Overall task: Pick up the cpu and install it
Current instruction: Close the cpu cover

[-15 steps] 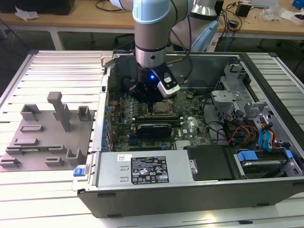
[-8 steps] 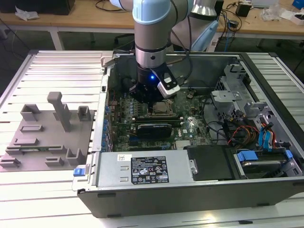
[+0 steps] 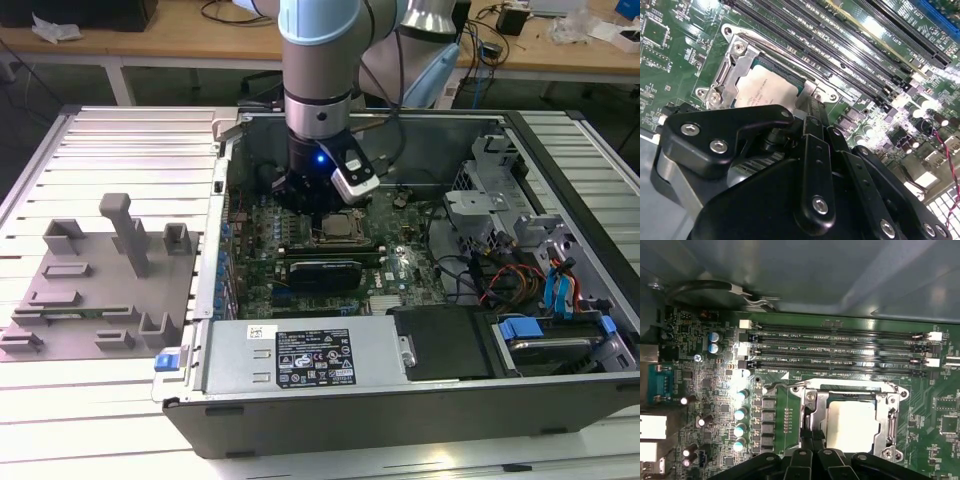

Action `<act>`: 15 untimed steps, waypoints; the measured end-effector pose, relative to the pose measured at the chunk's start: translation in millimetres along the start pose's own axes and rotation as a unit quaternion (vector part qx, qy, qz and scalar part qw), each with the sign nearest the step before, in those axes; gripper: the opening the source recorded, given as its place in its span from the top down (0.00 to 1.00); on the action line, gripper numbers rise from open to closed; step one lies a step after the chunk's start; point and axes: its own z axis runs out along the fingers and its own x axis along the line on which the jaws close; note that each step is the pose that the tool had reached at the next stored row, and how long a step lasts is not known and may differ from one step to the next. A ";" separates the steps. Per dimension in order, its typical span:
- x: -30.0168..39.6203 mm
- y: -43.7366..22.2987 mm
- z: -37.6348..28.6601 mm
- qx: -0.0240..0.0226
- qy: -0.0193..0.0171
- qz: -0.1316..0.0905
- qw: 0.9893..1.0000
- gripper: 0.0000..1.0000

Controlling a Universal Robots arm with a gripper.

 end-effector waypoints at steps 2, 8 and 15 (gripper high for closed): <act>-0.2 -0.1 -4.2 0.000 0.000 0.000 1.000 0.89; -0.9 -0.8 -22.1 0.000 -0.001 0.000 1.000 0.89; -18.8 -1.8 -21.8 0.000 0.000 0.000 1.000 0.89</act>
